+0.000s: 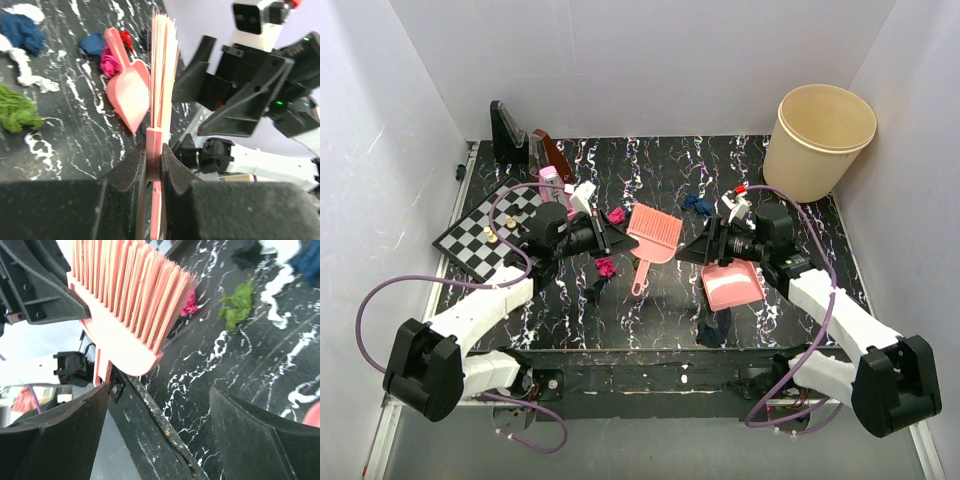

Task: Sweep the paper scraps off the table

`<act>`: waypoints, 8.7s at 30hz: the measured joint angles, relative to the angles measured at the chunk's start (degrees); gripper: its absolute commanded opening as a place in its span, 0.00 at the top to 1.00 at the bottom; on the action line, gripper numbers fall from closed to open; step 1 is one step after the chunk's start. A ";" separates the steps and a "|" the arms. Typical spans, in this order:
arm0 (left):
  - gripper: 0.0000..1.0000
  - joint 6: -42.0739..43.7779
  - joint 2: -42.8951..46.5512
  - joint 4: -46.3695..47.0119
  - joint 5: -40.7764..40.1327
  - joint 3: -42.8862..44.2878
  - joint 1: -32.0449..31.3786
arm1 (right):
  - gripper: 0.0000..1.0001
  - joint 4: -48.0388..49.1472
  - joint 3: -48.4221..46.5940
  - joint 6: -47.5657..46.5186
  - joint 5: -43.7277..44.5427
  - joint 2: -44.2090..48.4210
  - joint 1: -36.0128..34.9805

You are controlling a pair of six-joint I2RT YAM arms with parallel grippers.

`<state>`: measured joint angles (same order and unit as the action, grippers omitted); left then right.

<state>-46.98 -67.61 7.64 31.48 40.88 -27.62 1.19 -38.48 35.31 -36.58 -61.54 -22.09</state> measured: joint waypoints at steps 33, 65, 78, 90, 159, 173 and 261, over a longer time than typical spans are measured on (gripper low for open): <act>0.18 -11.19 -2.58 11.74 9.29 -1.79 0.70 | 0.99 32.76 9.99 16.13 -8.46 1.03 0.55; 0.48 -21.68 -1.01 45.13 -9.05 -13.77 -7.13 | 0.99 59.45 17.90 33.05 14.01 0.70 -4.22; 0.60 -22.71 -1.07 45.16 -9.68 -13.77 -7.13 | 0.99 60.48 18.91 32.89 15.10 0.11 -5.55; 1.00 -23.10 -1.38 45.11 -9.90 -13.75 -7.08 | 0.78 63.08 19.61 33.46 15.89 -0.85 -6.12; 1.00 3.93 33.53 -41.66 -40.37 3.28 -2.47 | 0.67 -31.71 -31.41 -14.21 48.70 -39.74 -0.39; 1.00 3.96 33.42 -42.10 -41.00 3.93 -2.47 | 0.85 -36.83 -38.47 -10.99 48.54 -39.19 3.19; 1.00 7.19 36.17 -44.59 -43.08 5.05 -2.45 | 0.99 -34.23 -21.16 -18.58 48.00 -29.83 -9.64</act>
<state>-39.79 -31.44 -36.95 -11.60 45.93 -30.06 -33.04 -59.64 16.73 11.42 -91.37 -31.73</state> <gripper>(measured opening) 0.077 0.074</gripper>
